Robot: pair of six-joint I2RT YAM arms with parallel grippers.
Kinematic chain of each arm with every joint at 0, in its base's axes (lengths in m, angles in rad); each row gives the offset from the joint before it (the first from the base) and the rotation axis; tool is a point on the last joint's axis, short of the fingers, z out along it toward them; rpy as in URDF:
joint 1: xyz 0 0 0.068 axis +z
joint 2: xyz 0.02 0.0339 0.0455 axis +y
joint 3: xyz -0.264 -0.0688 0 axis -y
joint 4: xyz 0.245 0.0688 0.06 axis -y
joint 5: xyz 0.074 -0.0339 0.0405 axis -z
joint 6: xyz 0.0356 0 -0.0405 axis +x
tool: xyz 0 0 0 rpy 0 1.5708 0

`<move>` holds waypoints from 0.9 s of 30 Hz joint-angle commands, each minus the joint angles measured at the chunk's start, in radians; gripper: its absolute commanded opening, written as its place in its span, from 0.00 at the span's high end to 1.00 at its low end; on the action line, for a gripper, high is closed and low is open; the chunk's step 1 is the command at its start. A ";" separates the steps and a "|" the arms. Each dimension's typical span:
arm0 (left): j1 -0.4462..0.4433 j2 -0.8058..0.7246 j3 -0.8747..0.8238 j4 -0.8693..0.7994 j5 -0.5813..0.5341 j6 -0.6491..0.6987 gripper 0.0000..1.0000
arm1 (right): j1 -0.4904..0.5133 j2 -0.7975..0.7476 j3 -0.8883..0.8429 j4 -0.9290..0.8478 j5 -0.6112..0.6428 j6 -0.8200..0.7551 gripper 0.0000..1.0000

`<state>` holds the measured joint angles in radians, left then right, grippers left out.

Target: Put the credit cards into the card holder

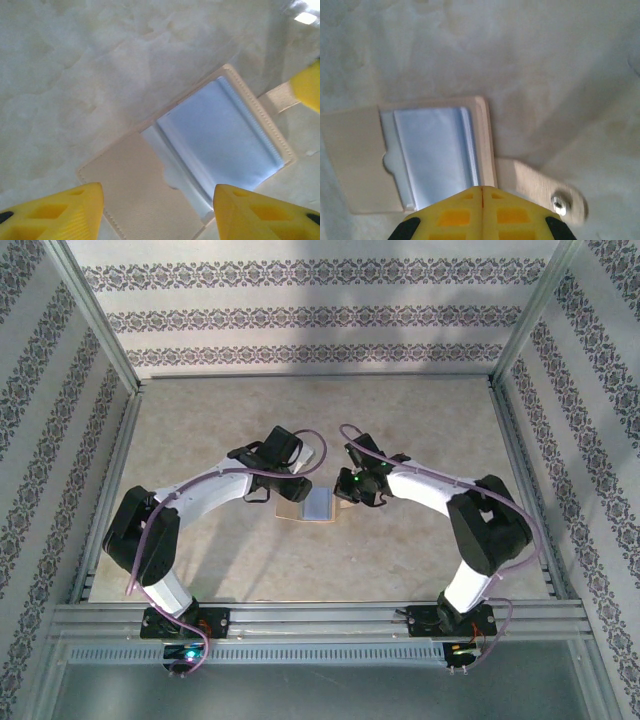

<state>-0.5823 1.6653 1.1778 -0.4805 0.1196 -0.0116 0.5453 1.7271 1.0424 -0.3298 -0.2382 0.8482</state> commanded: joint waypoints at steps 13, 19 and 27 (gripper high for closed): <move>-0.070 0.139 0.049 -0.065 0.044 -0.050 0.41 | 0.007 0.048 -0.094 0.045 -0.032 -0.017 1.00; -0.071 0.193 0.058 -0.057 0.040 -0.058 0.41 | 0.041 0.028 -0.184 0.099 -0.024 0.023 1.00; -0.071 0.235 0.067 -0.057 0.057 -0.072 0.47 | 0.053 -0.011 -0.240 0.125 -0.014 0.049 1.00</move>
<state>-0.6472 1.8862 1.2240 -0.5121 0.1802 -0.0658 0.5827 1.7130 0.8501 -0.1337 -0.2520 0.8722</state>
